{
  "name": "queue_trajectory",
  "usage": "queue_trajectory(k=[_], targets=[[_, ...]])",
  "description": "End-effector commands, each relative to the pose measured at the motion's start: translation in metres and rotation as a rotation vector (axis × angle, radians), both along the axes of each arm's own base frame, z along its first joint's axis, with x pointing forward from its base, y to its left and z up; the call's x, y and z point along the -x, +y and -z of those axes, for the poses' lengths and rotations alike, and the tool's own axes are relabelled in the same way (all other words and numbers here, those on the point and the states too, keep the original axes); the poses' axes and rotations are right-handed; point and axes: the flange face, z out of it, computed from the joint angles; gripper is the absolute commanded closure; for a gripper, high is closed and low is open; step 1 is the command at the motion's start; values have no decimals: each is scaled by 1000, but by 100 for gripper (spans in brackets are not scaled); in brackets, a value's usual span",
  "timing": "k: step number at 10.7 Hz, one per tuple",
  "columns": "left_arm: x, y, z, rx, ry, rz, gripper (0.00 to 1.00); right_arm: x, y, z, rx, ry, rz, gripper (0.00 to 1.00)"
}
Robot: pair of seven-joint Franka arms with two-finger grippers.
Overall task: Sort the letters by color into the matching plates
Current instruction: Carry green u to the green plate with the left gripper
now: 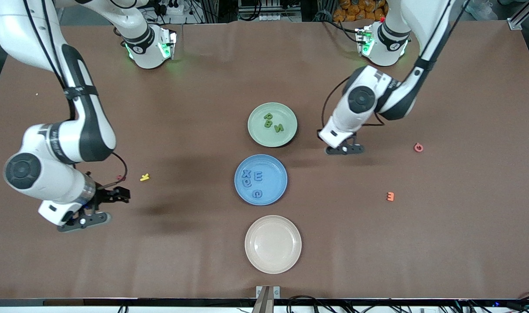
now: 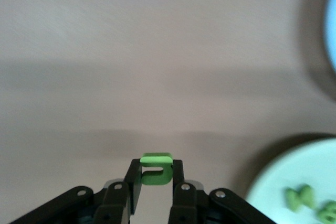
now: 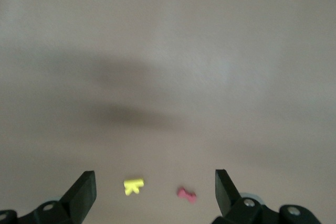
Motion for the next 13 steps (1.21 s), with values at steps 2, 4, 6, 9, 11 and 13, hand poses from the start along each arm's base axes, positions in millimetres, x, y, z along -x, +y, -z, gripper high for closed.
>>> queue_trajectory(k=[2,4,6,9,11,13], targets=[[48,-77,-16,5,6,-43,100,57,-59,-132,33,65,106,0],[68,-111,-20,18,9,-61,100,93,-74,-191,39,79,143,0],[100,-143,-21,19,9,-54,100,126,-86,-237,39,82,169,0],[121,-175,-9,14,14,-65,100,173,-91,-290,36,87,191,0],[122,-186,2,-1,-1,-65,100,186,-89,-307,16,66,199,0],[121,-190,6,2,6,-65,76,181,-89,-309,-24,22,218,0]])
